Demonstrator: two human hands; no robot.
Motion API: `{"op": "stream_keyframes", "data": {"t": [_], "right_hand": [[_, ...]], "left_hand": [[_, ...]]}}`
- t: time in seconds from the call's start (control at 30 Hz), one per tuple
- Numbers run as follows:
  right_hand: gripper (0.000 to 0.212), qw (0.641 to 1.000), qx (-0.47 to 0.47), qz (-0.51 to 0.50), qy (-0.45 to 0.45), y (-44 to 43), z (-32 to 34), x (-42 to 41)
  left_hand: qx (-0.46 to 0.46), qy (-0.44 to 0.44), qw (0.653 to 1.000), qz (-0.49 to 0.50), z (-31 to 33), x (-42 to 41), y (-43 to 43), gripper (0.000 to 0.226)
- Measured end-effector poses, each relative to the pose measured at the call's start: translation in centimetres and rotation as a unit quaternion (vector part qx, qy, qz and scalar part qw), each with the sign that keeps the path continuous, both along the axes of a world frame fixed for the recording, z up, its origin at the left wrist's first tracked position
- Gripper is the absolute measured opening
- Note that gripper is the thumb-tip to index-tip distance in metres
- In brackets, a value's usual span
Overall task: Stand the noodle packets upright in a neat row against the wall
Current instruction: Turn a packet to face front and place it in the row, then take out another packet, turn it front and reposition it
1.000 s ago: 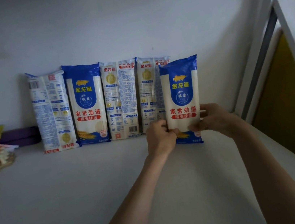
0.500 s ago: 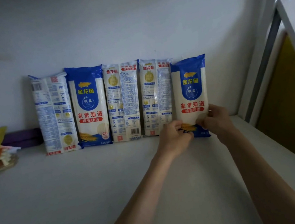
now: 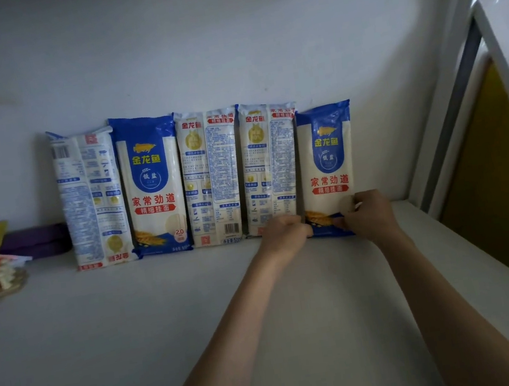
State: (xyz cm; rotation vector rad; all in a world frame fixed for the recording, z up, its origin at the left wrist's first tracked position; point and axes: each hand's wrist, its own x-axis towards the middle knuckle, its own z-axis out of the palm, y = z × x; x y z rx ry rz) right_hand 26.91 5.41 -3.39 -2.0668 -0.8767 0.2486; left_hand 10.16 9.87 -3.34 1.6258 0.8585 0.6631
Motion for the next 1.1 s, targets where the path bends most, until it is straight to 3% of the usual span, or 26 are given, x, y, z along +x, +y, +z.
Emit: {"op": "stream_keyframes", "data": {"t": [0.17, 0.23, 0.27, 0.33, 0.5, 0.63, 0.73, 0.8, 0.87, 0.93, 1.1], "right_hand": [[0.043, 0.995, 0.079, -0.064, 0.007, 0.7, -1.5, -1.0], [0.043, 0.992, 0.103, -0.070, -0.002, 1.2, -2.0, -1.5], [0.041, 0.992, 0.105, -0.072, -0.008, 1.4, -2.1, -1.6], [0.038, 0.993, 0.087, -0.075, -0.022, 1.7, -2.1, -1.6], [0.048, 0.985, 0.077, -0.138, -0.076, 2.3, -1.4, -3.0], [0.021, 0.989, 0.117, 0.010, -0.093, 3.5, -0.1, -5.7], [0.030, 0.988, 0.118, 0.053, -0.083, 4.3, 0.5, -7.3], [0.034, 0.991, 0.124, 0.038, -0.038, 4.7, 0.6, -7.7], [0.036, 0.990, 0.140, 0.033, 0.001, 5.0, 0.7, -7.8], [0.037, 0.987, 0.150, 0.058, 0.028, 4.8, 0.8, -7.7], [0.028, 0.978, 0.152, 0.108, 0.097, 4.3, 1.1, -7.3]], "left_hand": [[0.054, -0.032, 0.984, 0.165, 0.4, -1.5, 1.2, 0.034], [0.070, -0.042, 0.974, 0.210, 0.6, -2.0, 1.7, 0.025], [0.079, -0.040, 0.973, 0.214, 0.8, -2.1, 1.9, 0.019], [0.092, -0.018, 0.971, 0.221, 1.2, -2.4, 2.2, 0.029], [0.111, 0.014, 0.969, 0.220, 0.9, -3.0, 2.8, 0.021], [0.095, 0.001, 0.979, 0.182, 0.8, -2.8, 2.7, 0.015], [0.082, -0.007, 0.981, 0.173, 1.0, -2.9, 2.6, 0.017], [0.069, -0.011, 0.983, 0.168, 1.2, -3.2, 2.6, 0.029], [0.067, -0.011, 0.985, 0.156, 1.1, -3.3, 2.7, 0.026], [0.068, -0.008, 0.988, 0.139, 1.1, -3.3, 2.6, 0.018], [0.047, -0.015, 0.989, 0.137, 0.9, -3.0, 2.9, 0.026]]}}
